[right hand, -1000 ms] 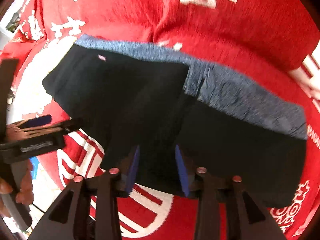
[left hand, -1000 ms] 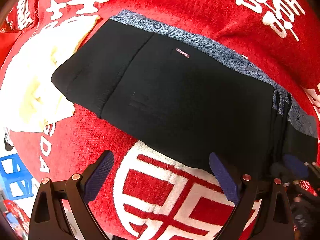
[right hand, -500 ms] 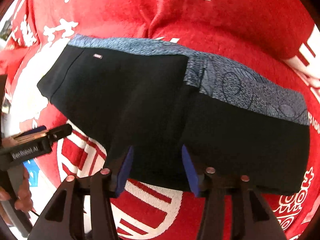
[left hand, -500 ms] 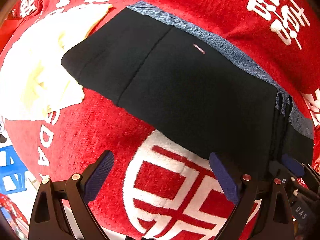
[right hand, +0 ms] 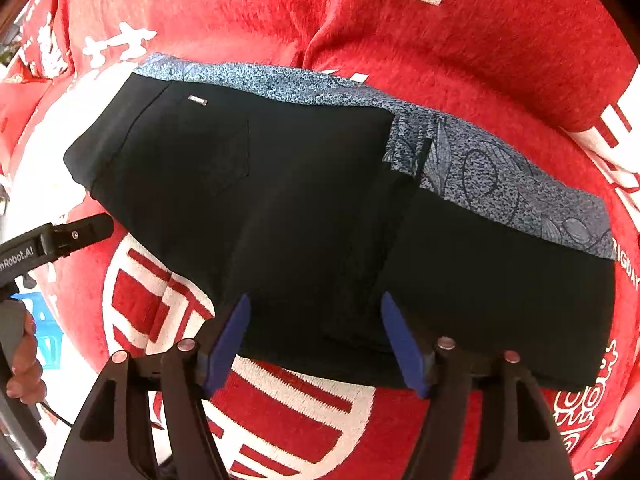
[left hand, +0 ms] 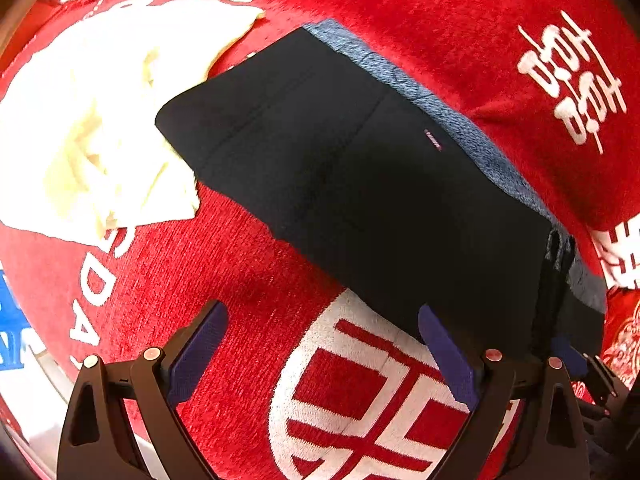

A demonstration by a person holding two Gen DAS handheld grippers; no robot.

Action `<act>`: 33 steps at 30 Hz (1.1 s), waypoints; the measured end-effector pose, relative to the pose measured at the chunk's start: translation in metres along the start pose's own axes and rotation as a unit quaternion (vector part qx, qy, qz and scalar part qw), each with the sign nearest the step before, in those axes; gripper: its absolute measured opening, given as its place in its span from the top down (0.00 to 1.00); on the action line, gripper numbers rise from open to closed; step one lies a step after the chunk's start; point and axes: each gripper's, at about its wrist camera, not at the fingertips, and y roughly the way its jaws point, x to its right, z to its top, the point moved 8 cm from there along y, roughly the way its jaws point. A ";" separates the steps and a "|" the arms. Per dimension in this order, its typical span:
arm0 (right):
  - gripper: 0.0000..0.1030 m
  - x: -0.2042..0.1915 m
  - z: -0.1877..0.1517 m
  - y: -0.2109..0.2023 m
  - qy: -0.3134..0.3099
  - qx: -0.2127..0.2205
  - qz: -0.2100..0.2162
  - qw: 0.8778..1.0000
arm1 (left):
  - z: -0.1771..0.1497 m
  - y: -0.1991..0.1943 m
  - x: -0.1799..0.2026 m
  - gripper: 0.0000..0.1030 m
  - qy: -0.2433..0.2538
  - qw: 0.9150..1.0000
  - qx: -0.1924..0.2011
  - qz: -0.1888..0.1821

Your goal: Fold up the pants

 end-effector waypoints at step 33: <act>0.23 -0.012 -0.003 0.012 -0.031 -0.005 -0.050 0.998 | 0.060 -0.004 -0.069 0.03 -0.124 0.960 0.069 -0.242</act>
